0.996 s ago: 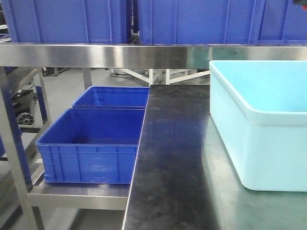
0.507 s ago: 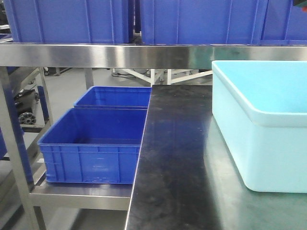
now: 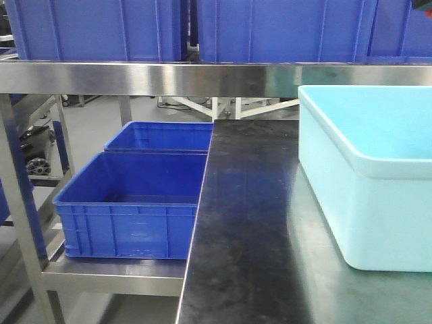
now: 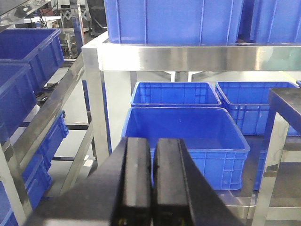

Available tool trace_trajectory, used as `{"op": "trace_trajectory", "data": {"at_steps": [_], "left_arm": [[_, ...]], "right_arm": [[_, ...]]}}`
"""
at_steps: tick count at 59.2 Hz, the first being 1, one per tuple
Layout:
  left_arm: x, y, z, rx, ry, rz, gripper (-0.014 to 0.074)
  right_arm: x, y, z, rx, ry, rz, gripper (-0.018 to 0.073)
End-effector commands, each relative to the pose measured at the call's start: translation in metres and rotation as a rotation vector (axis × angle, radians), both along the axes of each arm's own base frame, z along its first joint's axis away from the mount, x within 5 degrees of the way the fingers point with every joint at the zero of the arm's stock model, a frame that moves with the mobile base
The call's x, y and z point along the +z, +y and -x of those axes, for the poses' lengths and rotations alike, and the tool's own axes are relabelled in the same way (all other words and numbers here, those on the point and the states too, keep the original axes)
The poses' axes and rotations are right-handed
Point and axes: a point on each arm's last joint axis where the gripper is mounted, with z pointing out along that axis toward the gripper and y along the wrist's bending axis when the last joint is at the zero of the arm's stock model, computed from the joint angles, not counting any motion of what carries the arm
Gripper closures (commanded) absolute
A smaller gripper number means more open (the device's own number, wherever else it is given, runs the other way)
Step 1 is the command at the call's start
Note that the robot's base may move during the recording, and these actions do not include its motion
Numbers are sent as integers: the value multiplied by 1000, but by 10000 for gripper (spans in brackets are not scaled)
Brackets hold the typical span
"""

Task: Pick red cube and place on left shelf
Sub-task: 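Raise the held red cube out of the tub with the right gripper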

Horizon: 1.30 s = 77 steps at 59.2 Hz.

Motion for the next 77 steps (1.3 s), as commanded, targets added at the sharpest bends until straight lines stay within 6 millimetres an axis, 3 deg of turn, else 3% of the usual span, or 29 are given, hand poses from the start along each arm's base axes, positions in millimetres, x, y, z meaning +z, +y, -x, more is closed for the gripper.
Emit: {"op": "trace_trajectory", "data": {"at_steps": [1,77], "left_arm": [[1,0,0,-5,-80,9,495],[1,0,0,-5,-80,9,495]], "right_arm": [[19,0,0,2,-115,-47,503],[19,0,0,2,-115,-47,503]]}}
